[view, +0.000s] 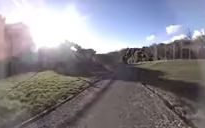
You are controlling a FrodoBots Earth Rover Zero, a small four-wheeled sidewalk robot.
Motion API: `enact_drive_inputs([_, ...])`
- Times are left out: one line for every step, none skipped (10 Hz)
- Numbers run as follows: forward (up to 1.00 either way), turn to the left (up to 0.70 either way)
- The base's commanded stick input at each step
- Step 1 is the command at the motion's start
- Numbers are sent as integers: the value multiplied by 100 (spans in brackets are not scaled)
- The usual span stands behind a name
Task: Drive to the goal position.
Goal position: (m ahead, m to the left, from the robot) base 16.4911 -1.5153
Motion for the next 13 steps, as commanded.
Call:
enact_drive_inputs([50, 0])
enact_drive_inputs([50, -2])
enact_drive_inputs([50, -33])
enact_drive_inputs([50, -47])
enact_drive_inputs([50, -42])
enact_drive_inputs([50, -23])
enact_drive_inputs([50, 0])
enact_drive_inputs([50, 0])
enact_drive_inputs([50, 0])
enact_drive_inputs([50, 0])
enact_drive_inputs([50, 0])
enact_drive_inputs([50, 0])
enact_drive_inputs([50, 0])
